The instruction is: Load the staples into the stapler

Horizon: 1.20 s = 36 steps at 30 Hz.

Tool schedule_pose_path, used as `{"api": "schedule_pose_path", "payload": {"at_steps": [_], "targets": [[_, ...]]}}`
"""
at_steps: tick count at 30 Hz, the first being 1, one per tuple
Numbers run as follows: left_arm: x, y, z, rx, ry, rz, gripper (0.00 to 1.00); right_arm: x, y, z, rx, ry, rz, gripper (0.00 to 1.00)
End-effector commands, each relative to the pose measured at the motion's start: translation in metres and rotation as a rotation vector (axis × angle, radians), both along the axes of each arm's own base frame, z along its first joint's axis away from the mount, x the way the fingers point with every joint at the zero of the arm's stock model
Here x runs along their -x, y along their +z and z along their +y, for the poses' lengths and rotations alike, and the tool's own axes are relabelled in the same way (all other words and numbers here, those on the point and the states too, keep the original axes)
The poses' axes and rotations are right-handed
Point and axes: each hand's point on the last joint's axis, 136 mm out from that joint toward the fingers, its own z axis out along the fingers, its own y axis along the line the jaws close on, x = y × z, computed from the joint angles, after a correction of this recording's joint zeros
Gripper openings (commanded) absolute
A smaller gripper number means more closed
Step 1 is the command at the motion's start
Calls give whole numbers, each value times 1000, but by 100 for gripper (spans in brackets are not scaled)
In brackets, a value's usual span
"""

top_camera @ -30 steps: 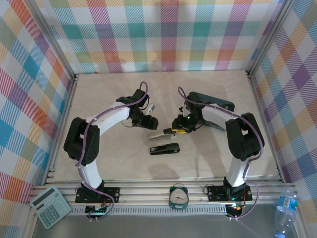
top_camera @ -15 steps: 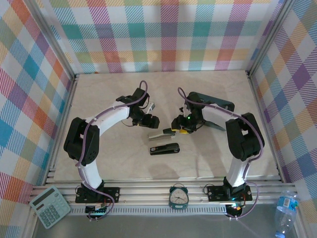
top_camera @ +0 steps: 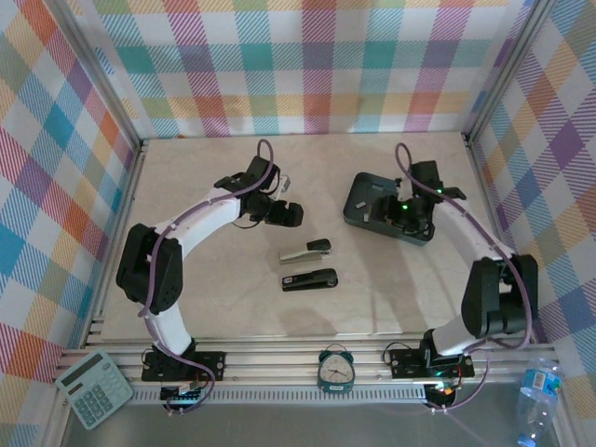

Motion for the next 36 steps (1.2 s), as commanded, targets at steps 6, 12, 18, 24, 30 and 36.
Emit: {"api": "schedule_pose_path", "payload": {"at_steps": [6, 12, 18, 24, 30, 36], "targets": [[-30, 72, 118, -179, 386, -503, 100, -17, 25, -78, 187, -118, -299, 72], [-10, 84, 197, -264, 627, -742, 100, -29, 26, -89, 236, -159, -461, 99], [14, 49, 236, -334, 728, -821, 100, -37, 16, -86, 236, -138, -591, 99], [19, 5, 233, -330, 645, -819, 100, -36, 0, -87, 262, -132, -706, 99], [-3, -22, 224, -279, 567, -826, 100, -44, -18, -80, 265, -73, -732, 99], [-16, -43, 248, -222, 652, -729, 100, -45, -37, -74, 262, -43, -779, 99]]}}
